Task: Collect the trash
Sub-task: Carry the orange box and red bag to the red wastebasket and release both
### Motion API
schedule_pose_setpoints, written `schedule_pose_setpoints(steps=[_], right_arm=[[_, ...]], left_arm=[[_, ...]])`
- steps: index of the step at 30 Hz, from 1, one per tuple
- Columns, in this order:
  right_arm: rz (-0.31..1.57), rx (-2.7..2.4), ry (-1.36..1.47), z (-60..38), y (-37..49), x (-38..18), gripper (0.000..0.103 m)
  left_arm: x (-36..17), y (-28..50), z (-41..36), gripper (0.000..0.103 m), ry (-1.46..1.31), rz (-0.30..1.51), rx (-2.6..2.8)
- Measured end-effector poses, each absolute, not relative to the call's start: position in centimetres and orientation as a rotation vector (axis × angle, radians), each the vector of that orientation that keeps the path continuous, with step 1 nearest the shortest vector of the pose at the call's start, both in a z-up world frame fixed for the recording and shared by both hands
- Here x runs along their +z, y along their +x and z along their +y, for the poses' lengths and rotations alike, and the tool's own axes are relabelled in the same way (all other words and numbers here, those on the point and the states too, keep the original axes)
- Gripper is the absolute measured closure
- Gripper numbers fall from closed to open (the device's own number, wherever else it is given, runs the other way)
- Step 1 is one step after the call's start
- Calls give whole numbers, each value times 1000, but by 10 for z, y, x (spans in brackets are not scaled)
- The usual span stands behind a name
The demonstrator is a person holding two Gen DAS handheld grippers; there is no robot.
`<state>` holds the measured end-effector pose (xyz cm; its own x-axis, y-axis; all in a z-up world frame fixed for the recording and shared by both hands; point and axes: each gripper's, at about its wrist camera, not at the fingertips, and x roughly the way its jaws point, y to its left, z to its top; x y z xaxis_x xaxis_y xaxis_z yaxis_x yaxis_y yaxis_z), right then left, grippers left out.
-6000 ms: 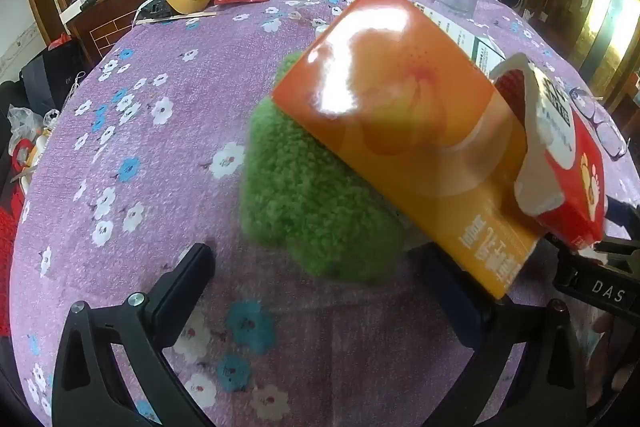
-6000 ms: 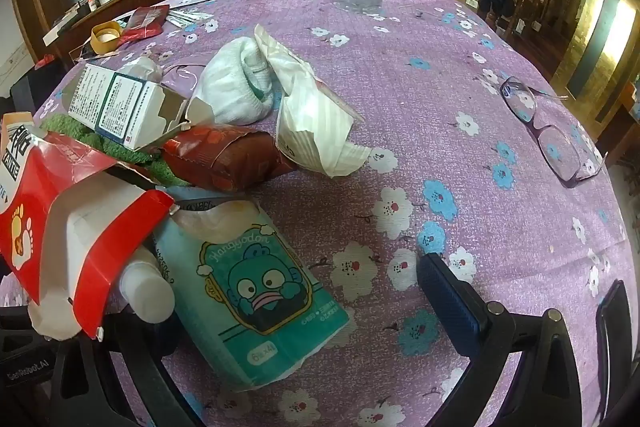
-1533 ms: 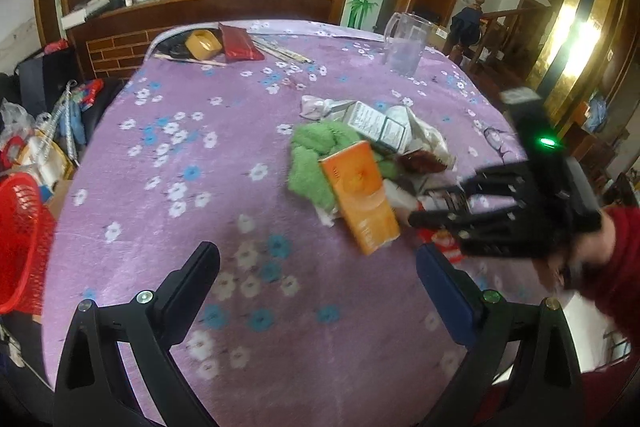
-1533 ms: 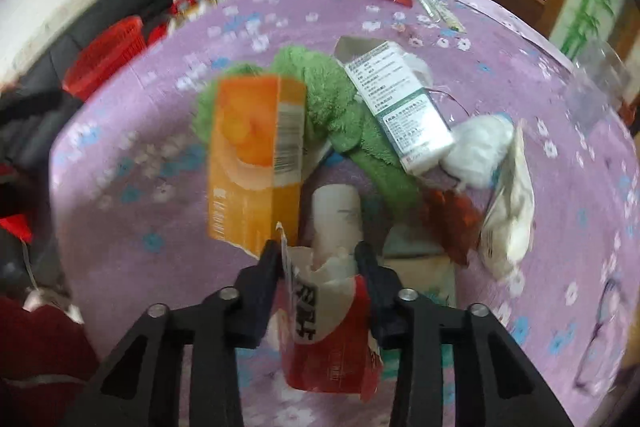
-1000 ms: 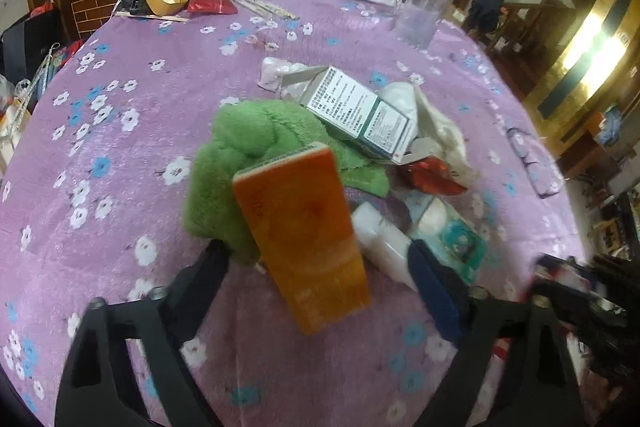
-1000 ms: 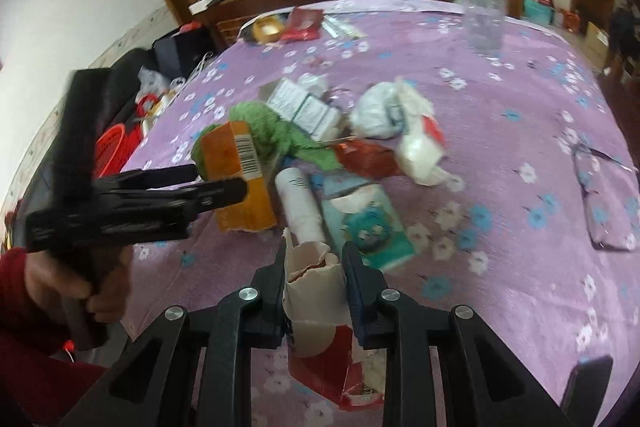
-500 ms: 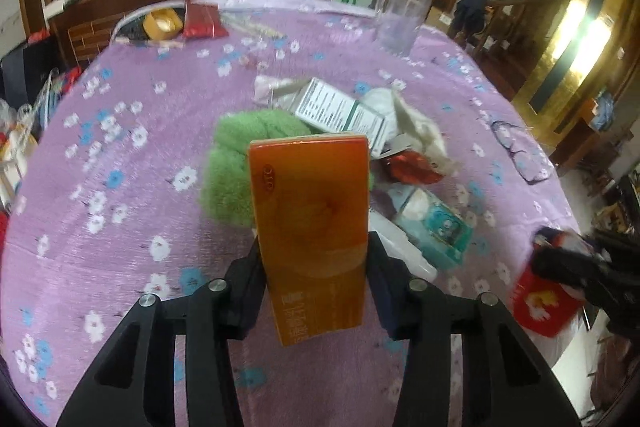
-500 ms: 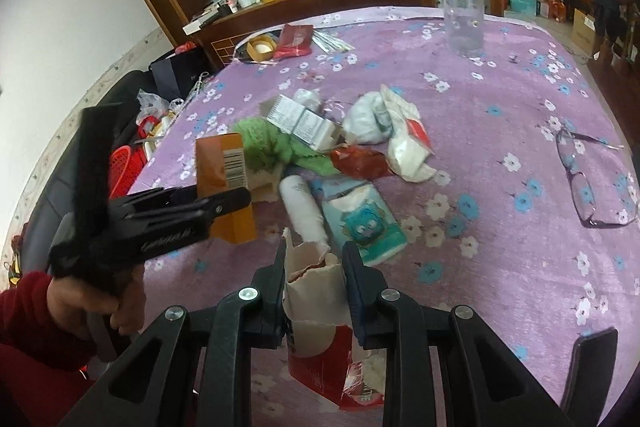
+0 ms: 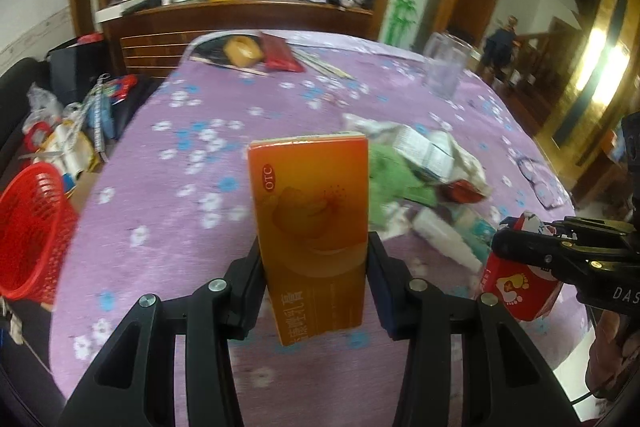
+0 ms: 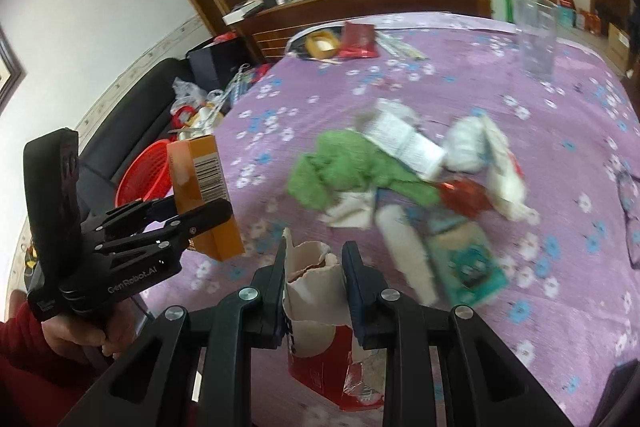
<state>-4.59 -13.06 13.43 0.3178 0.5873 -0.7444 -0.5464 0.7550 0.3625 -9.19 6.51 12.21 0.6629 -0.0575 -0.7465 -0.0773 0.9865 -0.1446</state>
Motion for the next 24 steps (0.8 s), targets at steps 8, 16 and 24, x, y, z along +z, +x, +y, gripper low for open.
schedule_pose_setpoints(steps=[8,16,24], right_arm=[[1000,847,2,-51,-44,151,76],[997,974,-45,62,-45,170,76],[1006,1080,-43,188,-46,180,76]], left_arm=[[145,-121,140,58,-246,776,125],[162,-151,239,58,-327,714,272],[149,-171,341,58,-363,728,435]])
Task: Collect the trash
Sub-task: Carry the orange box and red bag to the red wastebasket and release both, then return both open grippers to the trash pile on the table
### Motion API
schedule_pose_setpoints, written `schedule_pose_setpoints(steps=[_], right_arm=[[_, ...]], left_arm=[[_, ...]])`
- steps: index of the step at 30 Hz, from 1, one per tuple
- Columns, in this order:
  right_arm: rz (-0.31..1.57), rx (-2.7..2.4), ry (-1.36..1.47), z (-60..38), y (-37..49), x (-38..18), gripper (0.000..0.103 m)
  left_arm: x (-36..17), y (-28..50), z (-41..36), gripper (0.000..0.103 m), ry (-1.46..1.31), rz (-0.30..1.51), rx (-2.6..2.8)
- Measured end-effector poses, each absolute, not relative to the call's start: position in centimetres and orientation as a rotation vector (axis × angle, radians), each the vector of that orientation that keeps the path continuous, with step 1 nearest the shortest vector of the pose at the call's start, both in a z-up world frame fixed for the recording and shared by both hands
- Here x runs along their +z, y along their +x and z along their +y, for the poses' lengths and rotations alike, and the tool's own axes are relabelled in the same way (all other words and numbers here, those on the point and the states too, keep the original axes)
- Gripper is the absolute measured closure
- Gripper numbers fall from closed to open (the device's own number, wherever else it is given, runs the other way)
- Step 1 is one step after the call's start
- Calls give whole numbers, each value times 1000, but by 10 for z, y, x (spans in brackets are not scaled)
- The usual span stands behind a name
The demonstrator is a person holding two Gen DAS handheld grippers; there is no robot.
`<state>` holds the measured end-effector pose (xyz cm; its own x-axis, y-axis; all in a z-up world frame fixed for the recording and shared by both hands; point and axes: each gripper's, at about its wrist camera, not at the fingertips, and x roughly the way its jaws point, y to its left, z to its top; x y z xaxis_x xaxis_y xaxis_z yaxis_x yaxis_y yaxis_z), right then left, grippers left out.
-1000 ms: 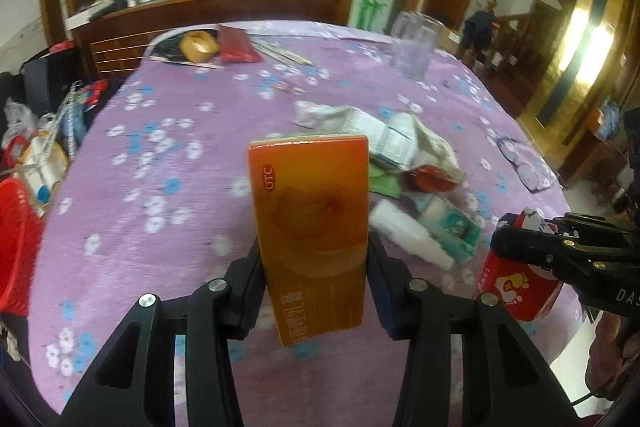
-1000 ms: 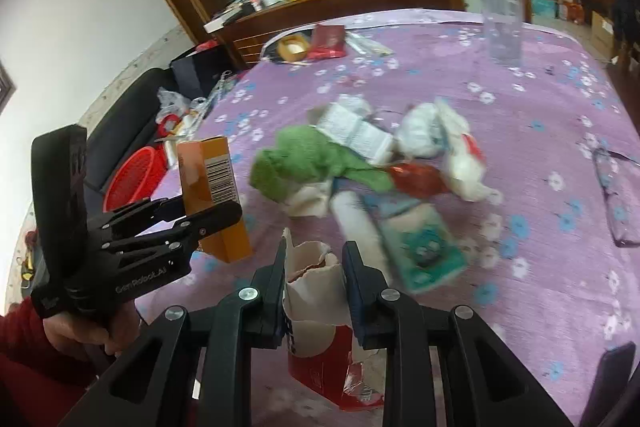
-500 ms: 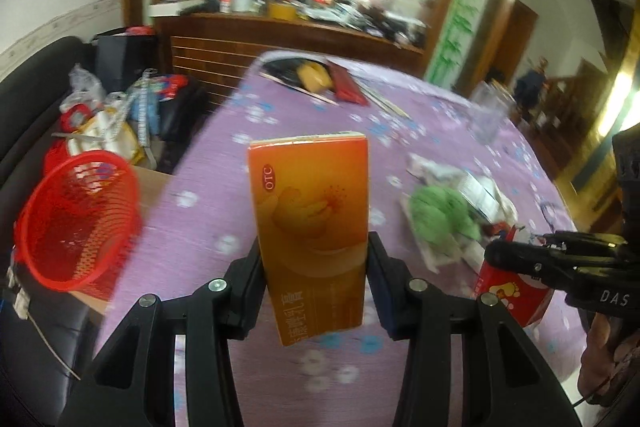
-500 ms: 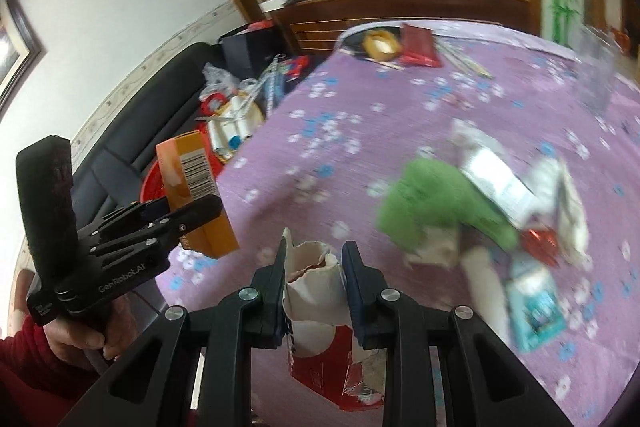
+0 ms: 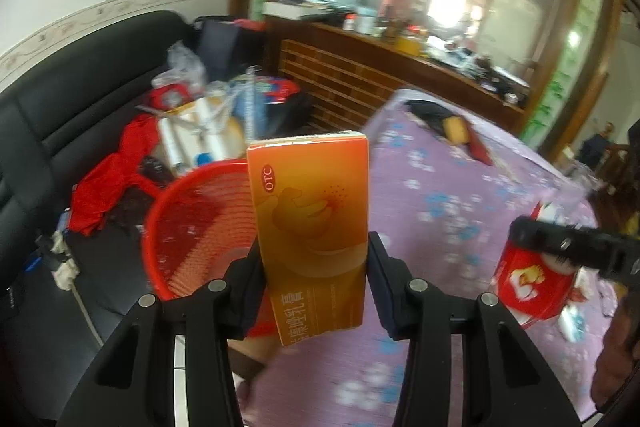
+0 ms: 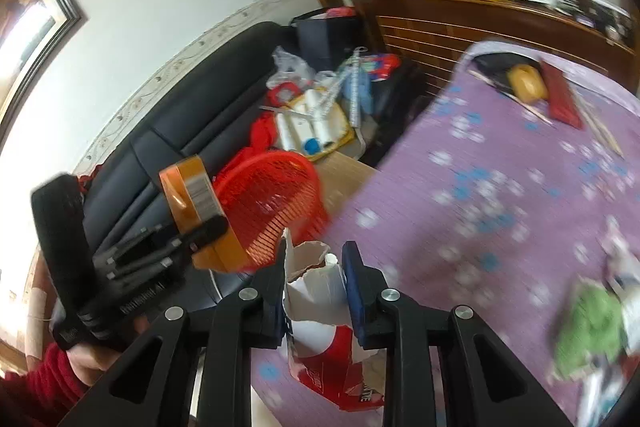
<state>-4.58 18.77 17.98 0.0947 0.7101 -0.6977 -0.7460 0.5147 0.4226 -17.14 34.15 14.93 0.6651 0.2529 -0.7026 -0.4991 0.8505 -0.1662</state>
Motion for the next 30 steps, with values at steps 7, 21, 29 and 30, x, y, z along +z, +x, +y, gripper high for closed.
schedule_pose_setpoints(steps=[7,21,29,30], right_arm=[[1042,1104,-22,285,-37,168,76],[987,1063,18,311,-27,177,43],[1044,1021,89,229,-40,169,43],[1051,1014,101,219,-42,166,43]], left_arm=[[134,-178,396,57,-398,742,505],[136,-185,406,33,-413,713,516],[133,-190,356,33,-357,717,435],[133,-190,351,33,-355,718,424]])
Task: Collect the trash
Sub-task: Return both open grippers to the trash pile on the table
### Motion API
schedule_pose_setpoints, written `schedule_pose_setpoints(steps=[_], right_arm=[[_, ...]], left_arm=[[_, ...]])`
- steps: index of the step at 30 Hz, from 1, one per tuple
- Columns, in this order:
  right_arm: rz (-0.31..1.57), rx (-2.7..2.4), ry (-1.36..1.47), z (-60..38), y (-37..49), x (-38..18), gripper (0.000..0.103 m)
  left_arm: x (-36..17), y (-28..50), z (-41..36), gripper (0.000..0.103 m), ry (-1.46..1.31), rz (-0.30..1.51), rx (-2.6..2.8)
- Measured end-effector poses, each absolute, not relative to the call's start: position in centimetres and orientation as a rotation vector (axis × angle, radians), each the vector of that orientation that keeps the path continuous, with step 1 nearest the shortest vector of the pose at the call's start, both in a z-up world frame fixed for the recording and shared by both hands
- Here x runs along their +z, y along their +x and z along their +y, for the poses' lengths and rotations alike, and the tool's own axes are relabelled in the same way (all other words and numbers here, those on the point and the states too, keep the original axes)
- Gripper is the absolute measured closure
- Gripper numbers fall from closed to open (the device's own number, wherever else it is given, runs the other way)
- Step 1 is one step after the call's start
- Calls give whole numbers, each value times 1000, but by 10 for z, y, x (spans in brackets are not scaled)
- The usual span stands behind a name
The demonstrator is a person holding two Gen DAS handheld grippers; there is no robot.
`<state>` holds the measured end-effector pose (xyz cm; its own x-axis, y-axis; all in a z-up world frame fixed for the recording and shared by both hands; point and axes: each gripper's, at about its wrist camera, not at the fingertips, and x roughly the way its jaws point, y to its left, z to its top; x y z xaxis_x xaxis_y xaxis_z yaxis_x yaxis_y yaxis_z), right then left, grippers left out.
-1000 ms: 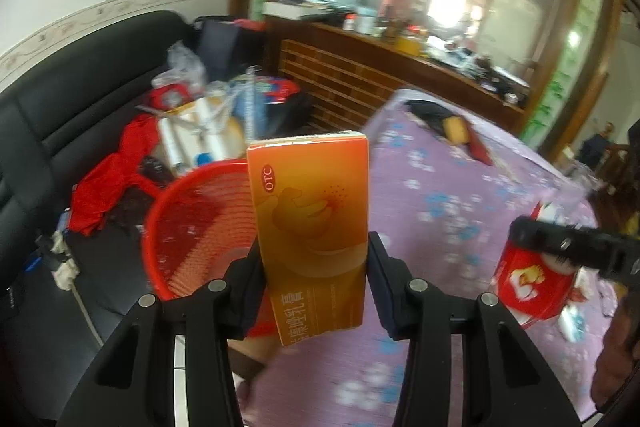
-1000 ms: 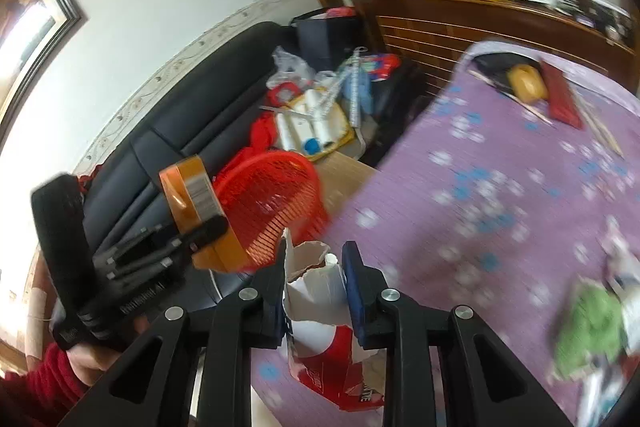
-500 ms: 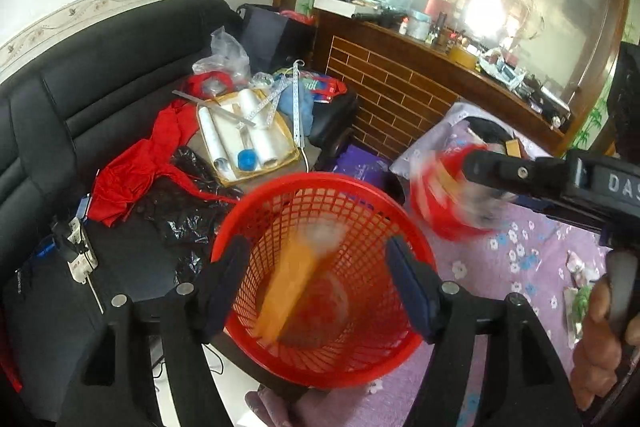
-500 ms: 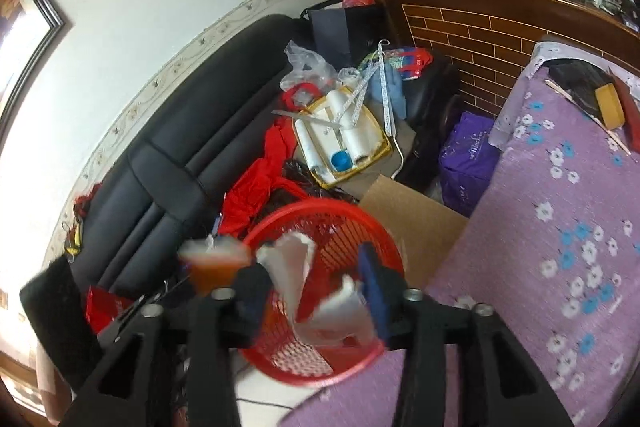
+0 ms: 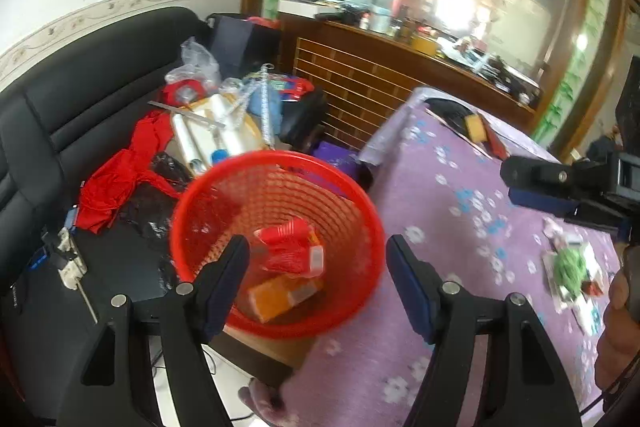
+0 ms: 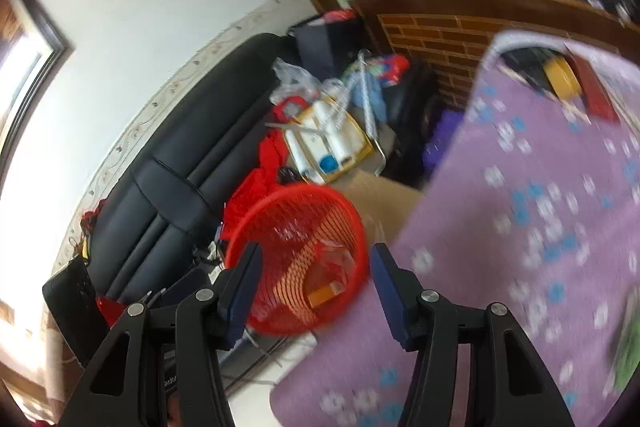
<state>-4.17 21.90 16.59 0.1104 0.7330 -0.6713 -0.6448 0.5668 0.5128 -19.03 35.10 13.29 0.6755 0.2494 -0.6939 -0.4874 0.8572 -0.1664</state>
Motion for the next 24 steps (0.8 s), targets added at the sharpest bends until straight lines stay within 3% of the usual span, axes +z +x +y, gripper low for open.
schedule_pose_setpoints(steps=[14,24], right_arm=[[1083,830,112,24,-65,133,43],[1083,482,165,-165,-21,106,43]], left_arm=[[124,-165,203,33,-274,816,204],[130,-139,95,33,-172,865,17]])
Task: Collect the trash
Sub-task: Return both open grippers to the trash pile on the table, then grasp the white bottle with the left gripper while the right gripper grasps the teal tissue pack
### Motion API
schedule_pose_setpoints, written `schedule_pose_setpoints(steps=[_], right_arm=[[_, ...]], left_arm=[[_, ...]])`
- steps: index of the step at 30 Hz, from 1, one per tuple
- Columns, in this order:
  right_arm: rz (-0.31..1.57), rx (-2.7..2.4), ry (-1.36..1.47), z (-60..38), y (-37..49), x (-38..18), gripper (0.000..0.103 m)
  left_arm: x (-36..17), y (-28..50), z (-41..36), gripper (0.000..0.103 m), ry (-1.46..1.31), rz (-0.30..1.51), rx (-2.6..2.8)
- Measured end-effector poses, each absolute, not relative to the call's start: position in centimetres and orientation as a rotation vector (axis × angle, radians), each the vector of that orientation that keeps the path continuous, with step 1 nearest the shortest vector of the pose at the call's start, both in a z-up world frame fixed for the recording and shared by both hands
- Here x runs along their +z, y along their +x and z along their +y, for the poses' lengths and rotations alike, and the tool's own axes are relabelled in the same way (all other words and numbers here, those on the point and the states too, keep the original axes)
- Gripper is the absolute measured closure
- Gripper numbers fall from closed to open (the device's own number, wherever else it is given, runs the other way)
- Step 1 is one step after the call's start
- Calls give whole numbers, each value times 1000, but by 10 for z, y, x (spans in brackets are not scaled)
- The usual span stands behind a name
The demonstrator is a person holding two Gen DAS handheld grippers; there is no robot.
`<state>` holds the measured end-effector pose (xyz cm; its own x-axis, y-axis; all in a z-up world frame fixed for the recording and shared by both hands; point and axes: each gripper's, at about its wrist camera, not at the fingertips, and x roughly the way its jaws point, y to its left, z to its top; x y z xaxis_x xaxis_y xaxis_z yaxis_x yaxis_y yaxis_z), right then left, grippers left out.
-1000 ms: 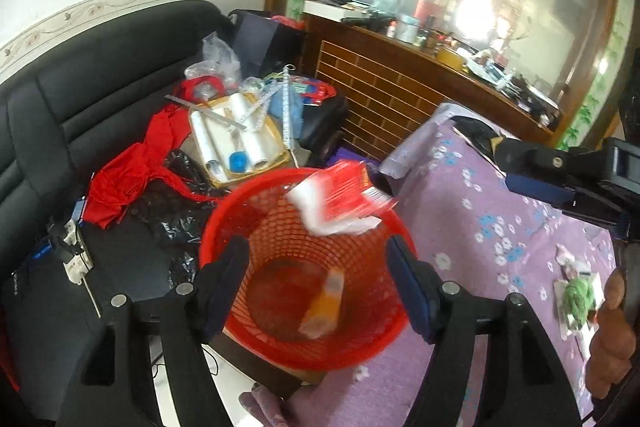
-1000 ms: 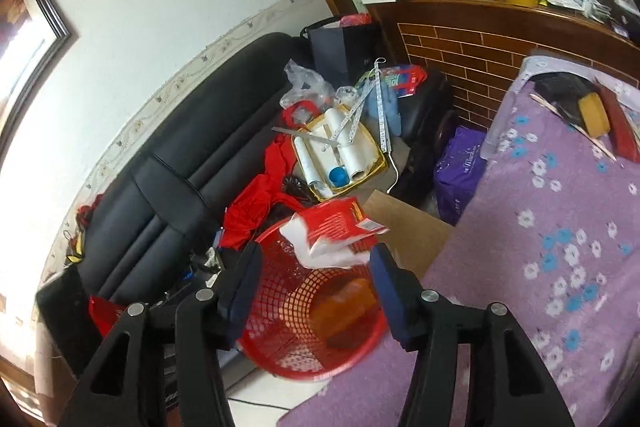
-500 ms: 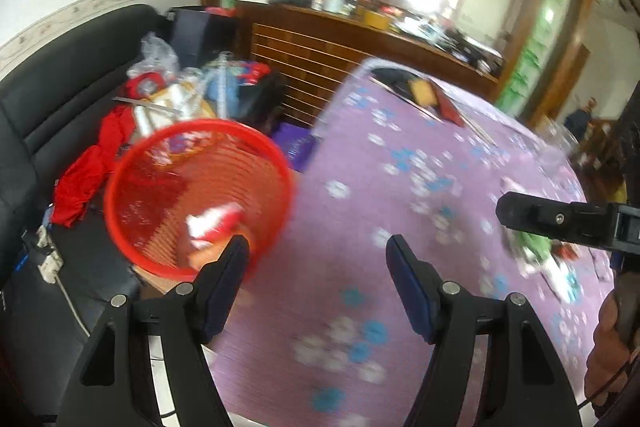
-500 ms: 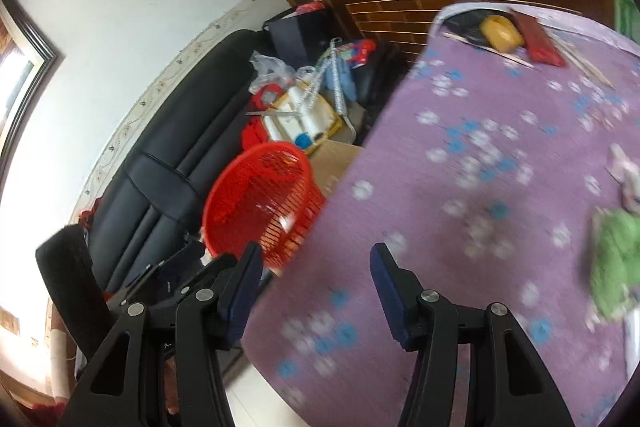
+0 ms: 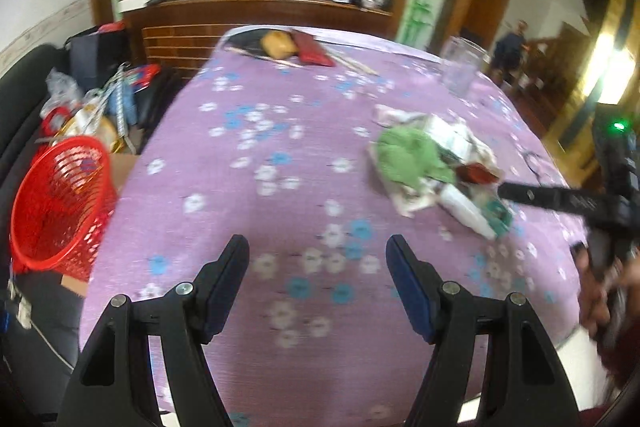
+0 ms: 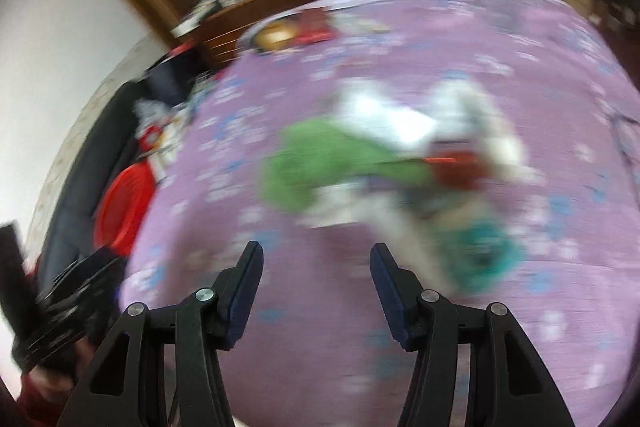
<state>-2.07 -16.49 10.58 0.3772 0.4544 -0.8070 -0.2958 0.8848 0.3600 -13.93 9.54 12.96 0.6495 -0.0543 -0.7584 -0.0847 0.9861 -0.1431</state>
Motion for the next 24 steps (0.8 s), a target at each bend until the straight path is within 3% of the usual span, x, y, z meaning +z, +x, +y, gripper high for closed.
schedule_pose_setpoints(steps=[6,24], right_arm=[[1150,383,139,-221,21,69,42],[1218,471,72,-184,7,40,41]], left_arm=[[131,-135,65,33,-150,883,-16],[138,-119,43,33,-142,881,-16]])
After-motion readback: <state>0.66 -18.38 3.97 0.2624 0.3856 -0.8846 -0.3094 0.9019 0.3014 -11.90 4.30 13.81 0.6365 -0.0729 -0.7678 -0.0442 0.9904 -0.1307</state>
